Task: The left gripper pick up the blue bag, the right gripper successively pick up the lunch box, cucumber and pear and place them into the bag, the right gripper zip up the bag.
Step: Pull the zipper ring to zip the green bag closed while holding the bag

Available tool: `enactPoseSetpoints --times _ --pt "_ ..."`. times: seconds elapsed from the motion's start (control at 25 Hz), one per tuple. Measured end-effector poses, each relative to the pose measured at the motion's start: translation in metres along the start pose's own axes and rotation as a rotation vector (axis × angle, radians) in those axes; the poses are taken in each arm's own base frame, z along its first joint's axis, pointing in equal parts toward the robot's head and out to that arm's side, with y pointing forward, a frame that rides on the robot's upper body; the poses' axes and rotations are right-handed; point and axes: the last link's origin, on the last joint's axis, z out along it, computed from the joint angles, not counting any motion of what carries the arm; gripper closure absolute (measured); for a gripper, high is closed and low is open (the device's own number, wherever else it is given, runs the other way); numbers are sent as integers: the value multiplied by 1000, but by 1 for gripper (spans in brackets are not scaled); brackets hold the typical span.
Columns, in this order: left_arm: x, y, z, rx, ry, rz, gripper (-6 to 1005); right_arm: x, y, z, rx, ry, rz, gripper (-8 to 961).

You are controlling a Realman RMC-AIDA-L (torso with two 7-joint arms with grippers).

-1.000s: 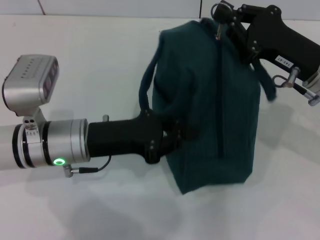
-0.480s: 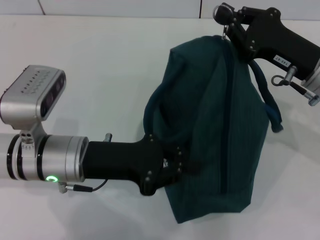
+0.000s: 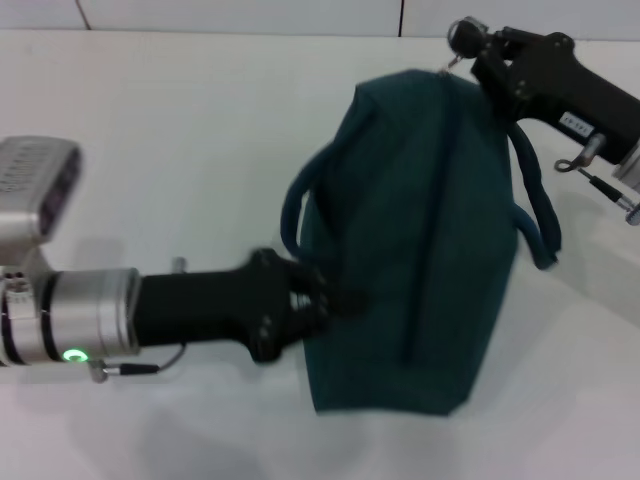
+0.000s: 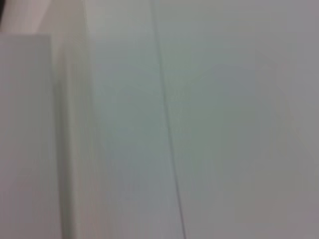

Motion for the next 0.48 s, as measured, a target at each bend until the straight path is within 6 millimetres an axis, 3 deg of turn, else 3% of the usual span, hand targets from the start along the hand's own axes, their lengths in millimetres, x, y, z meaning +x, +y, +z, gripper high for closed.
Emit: enactPoseSetpoints --times 0.2,0.48 --pt "-1 -16 -28 234 87 12 939 -5 -5 -18 64 -84 101 946" --pt "1 -24 -39 331 120 40 944 -14 1 -38 60 -202 140 946"
